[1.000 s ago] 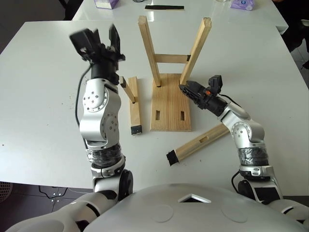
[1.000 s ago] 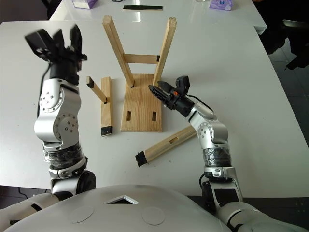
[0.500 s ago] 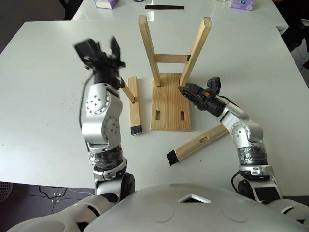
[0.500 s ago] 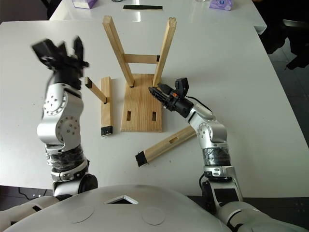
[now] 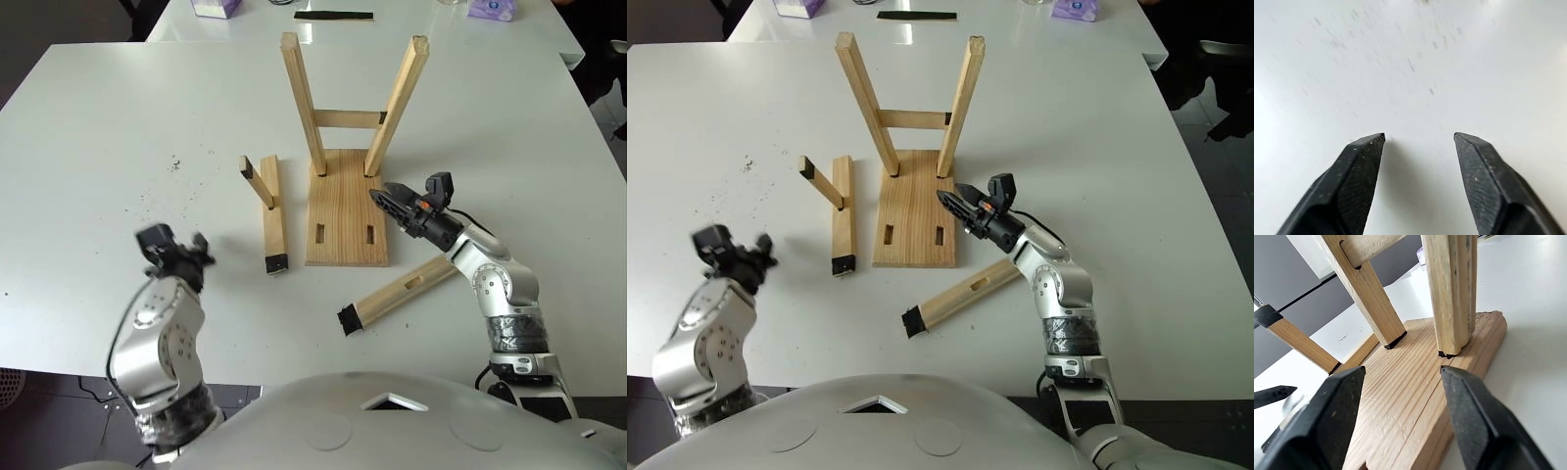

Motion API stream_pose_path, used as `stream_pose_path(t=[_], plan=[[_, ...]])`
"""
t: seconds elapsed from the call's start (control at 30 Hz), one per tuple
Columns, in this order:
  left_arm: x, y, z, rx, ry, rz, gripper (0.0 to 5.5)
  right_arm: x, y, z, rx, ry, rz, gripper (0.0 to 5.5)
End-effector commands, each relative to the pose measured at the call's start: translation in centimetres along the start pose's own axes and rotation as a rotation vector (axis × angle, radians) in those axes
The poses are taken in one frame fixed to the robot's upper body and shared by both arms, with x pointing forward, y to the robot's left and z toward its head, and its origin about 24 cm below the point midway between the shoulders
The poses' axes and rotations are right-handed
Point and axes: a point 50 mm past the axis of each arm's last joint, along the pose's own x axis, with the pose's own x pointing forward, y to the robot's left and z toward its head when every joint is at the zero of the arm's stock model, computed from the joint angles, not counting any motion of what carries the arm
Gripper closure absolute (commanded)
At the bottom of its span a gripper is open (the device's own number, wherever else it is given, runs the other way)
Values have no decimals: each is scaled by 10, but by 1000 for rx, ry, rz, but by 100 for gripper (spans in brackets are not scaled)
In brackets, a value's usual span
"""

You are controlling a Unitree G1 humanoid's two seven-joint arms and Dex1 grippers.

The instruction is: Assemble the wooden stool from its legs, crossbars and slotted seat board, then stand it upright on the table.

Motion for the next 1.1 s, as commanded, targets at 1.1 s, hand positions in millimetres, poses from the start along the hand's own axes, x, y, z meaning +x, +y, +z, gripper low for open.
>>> stream_pose_path(t=[1.1], plan=[[9,-59,-7,285,270,-280,264,-1,-1,-14,-20,10,-39,267]])
